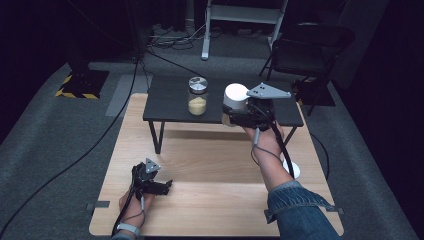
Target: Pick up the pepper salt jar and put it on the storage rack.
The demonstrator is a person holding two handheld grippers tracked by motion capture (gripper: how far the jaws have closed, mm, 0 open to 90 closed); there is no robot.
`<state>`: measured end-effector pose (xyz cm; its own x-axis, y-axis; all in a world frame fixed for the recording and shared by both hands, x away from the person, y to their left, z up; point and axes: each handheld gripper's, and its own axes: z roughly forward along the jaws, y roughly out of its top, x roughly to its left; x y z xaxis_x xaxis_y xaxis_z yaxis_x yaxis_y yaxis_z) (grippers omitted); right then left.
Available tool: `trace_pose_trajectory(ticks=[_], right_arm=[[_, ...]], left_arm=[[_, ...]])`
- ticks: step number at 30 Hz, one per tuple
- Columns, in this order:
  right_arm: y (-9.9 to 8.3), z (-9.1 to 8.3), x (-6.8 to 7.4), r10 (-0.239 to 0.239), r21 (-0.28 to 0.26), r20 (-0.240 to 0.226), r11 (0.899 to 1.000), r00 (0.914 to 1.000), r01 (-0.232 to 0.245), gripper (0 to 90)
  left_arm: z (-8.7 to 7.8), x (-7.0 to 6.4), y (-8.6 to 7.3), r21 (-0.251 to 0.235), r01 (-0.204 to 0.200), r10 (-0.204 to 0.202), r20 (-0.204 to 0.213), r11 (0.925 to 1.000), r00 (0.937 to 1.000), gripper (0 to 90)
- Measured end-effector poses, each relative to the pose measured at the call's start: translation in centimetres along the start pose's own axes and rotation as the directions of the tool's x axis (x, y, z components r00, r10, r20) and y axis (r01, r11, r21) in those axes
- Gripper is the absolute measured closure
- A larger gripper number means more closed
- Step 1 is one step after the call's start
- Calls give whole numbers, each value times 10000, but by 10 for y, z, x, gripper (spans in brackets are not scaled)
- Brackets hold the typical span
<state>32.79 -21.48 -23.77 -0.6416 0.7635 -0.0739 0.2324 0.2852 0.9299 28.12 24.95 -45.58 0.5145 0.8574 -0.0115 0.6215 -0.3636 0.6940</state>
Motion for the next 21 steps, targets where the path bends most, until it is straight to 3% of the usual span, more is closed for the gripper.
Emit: trace_pose_trajectory(ticks=[11,21], right_arm=[[9,25,-6,257,136,552,9996,9981,-265,303],[14,39,-8,405,349,697,9985,9967,-430,303]], left_arm=[[0,0,0,1,3,-3,-6,10000,10000,4],[0,0,0,2,2,-2,-8,10000,10000,4]])
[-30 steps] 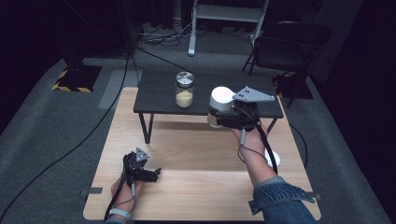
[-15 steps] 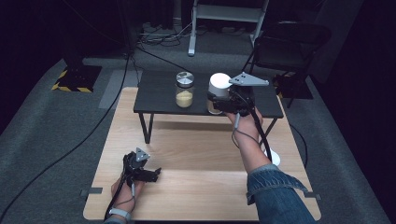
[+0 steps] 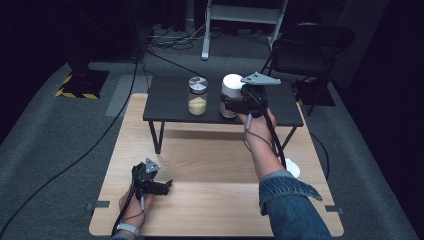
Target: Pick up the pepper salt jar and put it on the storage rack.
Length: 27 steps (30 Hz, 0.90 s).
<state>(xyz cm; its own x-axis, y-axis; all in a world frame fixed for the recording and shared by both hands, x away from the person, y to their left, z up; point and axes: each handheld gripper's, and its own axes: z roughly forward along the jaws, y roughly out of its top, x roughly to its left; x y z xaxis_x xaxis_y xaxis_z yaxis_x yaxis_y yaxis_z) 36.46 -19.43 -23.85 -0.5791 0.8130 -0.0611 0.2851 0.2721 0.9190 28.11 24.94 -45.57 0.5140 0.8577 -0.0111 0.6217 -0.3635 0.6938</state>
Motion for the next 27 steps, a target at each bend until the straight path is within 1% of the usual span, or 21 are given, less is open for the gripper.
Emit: trace_pose_trajectory(ticks=[3,8,11,13,18,19,20,23,27], right_arm=[[0,2,-2,110,27,-14,9999,9999,-110,303],[-1,2,-5,119,46,-139,9999,9998,-118,295],[-1,2,-9,187,83,-229,9998,9996,-185,243],[-5,-1,-10,232,-41,-304,9997,9993,-234,218],[-13,-13,-7,54,-285,-188,9996,9998,-59,167],[-16,-18,-8,40,-428,-147,9991,9999,-47,155],[-19,-21,-9,33,-565,-156,9984,9999,-42,146],[-23,-30,-12,53,-690,-118,9976,9999,-61,111],[-32,-44,-16,119,-975,-151,9951,9998,-133,90]], left_arm=[[0,0,0,-1,0,0,2,10000,10000,4],[0,0,0,1,-2,2,3,10000,10000,4],[0,0,0,0,-2,2,0,10000,10000,4],[0,0,0,-4,1,-1,1,10000,10000,4],[0,0,1,4,-3,3,11,10000,10000,3],[0,0,1,5,2,-2,9,10000,10000,4],[0,0,1,9,-9,9,5,10000,10000,4],[0,0,1,5,2,-2,4,10000,10000,4],[0,0,1,7,-3,3,2,10000,10000,3]])
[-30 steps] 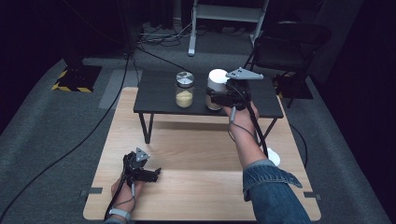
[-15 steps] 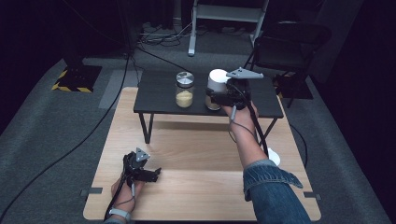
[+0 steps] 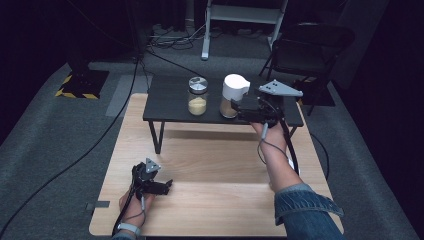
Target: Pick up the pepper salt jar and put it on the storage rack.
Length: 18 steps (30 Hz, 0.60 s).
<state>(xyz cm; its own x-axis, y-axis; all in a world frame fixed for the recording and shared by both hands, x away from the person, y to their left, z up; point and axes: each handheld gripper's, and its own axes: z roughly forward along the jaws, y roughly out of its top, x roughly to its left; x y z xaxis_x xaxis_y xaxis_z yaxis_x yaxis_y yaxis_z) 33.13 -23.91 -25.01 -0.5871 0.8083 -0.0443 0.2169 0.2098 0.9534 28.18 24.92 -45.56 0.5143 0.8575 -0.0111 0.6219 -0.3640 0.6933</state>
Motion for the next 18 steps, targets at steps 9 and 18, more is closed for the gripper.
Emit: trace_pose_trajectory(ticks=[9,18], right_arm=[[-19,-39,-10,-103,-395,-160,9992,9998,97,53],[-47,-75,-28,80,-714,85,9974,9999,-74,46]], left_arm=[[0,0,0,-4,15,-15,11,10000,10000,4],[0,0,0,3,9,-9,6,10000,10000,4]])
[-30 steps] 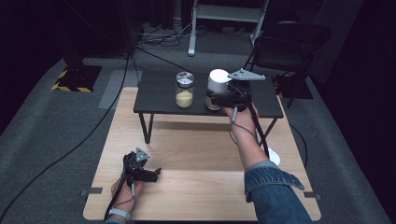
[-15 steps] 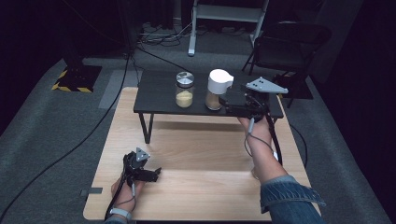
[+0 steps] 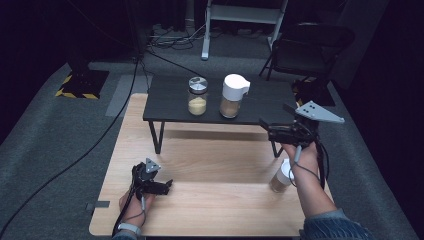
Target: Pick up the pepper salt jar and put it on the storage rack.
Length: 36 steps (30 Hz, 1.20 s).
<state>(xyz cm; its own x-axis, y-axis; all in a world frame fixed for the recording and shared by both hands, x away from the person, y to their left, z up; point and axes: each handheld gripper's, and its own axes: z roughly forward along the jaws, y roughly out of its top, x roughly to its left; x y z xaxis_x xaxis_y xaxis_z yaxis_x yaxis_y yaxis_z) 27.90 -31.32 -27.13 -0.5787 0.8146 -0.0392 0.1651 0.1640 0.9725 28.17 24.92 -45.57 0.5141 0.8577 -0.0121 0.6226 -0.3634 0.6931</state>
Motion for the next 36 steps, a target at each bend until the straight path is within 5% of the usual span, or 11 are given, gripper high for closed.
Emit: trace_pose_trajectory(ticks=[17,36], right_arm=[[-54,-56,-49,913,-256,820,9957,9924,-895,45],[-110,-95,-76,1175,21,1764,9928,9773,-1197,45]], left_arm=[[0,0,0,-7,12,-12,2,10000,10000,4],[0,0,0,-10,32,-32,-19,10000,10000,4]])
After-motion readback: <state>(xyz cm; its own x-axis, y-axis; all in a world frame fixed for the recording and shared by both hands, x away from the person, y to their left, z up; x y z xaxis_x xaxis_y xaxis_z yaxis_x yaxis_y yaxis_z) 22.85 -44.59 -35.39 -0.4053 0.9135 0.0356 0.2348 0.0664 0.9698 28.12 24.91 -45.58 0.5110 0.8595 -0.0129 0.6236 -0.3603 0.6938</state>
